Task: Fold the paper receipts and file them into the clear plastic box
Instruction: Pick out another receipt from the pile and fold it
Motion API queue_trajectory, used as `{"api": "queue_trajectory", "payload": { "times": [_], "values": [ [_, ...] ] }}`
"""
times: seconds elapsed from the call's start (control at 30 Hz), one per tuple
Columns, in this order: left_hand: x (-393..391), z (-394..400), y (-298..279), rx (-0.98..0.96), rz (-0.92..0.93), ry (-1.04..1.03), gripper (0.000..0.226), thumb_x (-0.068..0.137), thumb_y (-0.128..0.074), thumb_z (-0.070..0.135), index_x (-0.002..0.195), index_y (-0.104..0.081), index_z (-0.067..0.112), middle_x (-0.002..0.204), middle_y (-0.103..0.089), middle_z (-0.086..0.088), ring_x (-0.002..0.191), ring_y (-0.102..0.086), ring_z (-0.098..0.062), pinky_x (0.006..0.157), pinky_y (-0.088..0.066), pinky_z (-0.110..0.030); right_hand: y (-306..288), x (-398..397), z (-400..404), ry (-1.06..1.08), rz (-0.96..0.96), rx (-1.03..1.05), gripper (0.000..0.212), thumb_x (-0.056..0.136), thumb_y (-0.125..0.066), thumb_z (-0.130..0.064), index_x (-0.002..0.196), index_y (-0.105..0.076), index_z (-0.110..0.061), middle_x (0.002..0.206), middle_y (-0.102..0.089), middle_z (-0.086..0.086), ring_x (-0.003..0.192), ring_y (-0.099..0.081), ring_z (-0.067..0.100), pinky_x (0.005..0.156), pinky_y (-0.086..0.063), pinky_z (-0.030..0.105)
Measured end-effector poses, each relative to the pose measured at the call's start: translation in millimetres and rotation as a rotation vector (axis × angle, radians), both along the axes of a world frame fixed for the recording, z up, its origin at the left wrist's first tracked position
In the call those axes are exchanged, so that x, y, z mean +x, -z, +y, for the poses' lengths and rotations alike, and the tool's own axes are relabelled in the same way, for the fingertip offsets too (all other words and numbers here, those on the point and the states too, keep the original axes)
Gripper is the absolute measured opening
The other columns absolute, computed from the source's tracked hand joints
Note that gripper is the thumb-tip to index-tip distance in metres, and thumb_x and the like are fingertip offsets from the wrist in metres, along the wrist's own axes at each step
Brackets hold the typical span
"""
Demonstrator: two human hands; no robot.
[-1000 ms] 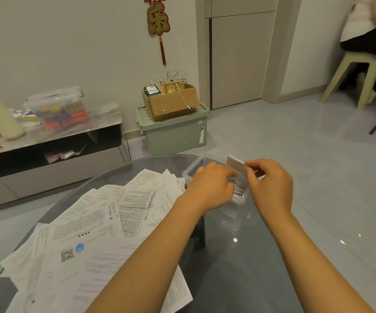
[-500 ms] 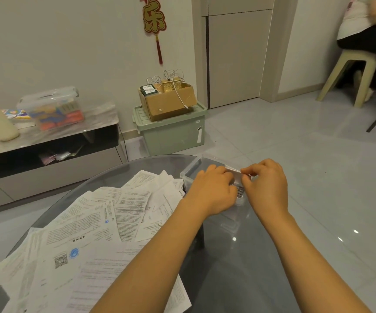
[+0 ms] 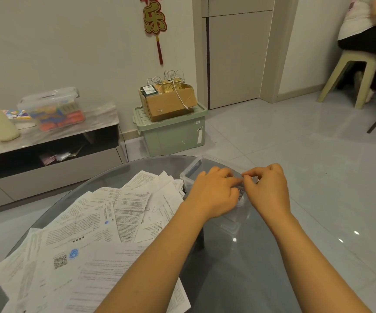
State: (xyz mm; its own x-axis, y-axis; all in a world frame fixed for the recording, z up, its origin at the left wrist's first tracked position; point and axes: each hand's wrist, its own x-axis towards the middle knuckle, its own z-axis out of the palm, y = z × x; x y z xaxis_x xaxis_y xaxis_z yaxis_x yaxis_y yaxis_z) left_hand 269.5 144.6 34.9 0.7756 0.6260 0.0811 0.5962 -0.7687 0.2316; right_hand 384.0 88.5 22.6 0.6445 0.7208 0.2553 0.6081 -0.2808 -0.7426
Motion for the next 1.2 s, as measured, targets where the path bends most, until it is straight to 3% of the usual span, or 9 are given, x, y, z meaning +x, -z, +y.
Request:
{"api": "queue_trajectory", "payload": {
  "times": [0.17,0.33,0.53,0.63,0.9,1.1,1.2],
  "values": [
    [1,0,-5,-0.041,-0.022,-0.019,0.067,0.078,-0.015,0.034,0.136,-0.048,0.024,0.138,-0.046,0.001,0.126,-0.034,-0.017,0.1,-0.026,-0.036,1,2,-1,-0.005,0.004,0.007,0.02,0.092,-0.054,-0.021,0.101,-0.069,-0.01,0.102,-0.04,0.003,0.082,-0.052,0.019,0.068,-0.037,0.025],
    [-14,-7,-17,-0.036,-0.167,-0.075,0.065,0.077,-0.021,0.033,0.135,-0.049,0.021,0.138,-0.046,0.002,0.129,-0.032,-0.014,0.105,-0.018,-0.032,-5,-5,-9,-0.035,-0.136,0.044,0.021,0.09,-0.055,-0.021,0.107,-0.068,-0.019,0.104,-0.043,0.003,0.11,-0.04,0.021,0.075,-0.038,0.027],
    [-57,-39,-20,-0.032,-0.207,-0.185,0.062,0.079,-0.023,0.034,0.135,-0.048,0.026,0.135,-0.045,0.005,0.128,-0.032,-0.012,0.106,-0.018,-0.033,-5,-40,-28,-0.26,-0.251,0.176,0.02,0.086,-0.061,-0.015,0.103,-0.07,-0.021,0.101,-0.045,0.0,0.1,-0.036,0.013,0.073,-0.039,0.025],
    [-92,-64,-22,-0.062,-0.211,-0.274,0.059,0.082,-0.024,0.034,0.136,-0.045,0.028,0.141,-0.04,0.006,0.131,-0.029,-0.013,0.109,-0.016,-0.033,-2,-64,-43,-0.379,-0.277,0.236,0.021,0.084,-0.065,-0.013,0.103,-0.07,-0.021,0.097,-0.044,-0.003,0.1,-0.037,0.015,0.079,-0.037,0.026],
    [-165,-115,-7,-0.11,-0.093,-0.507,0.043,0.098,-0.033,0.029,0.141,-0.036,0.03,0.149,-0.031,0.006,0.137,-0.024,-0.014,0.115,-0.014,-0.036,21,-118,-64,-0.616,-0.244,0.08,0.023,0.089,-0.059,-0.021,0.111,-0.066,-0.023,0.097,-0.042,-0.01,0.099,-0.03,0.001,0.079,-0.031,0.015],
    [-202,-126,21,-0.149,0.03,-0.657,0.041,0.095,-0.037,0.033,0.135,-0.041,0.025,0.138,-0.042,0.004,0.124,-0.038,-0.016,0.106,-0.027,-0.033,35,-141,-68,-0.783,-0.279,-0.054,0.027,0.091,-0.056,-0.028,0.117,-0.062,-0.026,0.101,-0.044,-0.011,0.1,-0.037,0.004,0.082,-0.035,0.016],
    [-206,-120,31,-0.167,0.084,-0.621,0.039,0.094,-0.038,0.032,0.131,-0.043,0.022,0.135,-0.041,0.005,0.122,-0.036,-0.016,0.103,-0.027,-0.031,38,-146,-62,-0.848,-0.285,-0.117,0.025,0.091,-0.054,-0.031,0.115,-0.062,-0.026,0.106,-0.05,-0.01,0.101,-0.04,0.005,0.083,-0.037,0.019]
  ]
}}
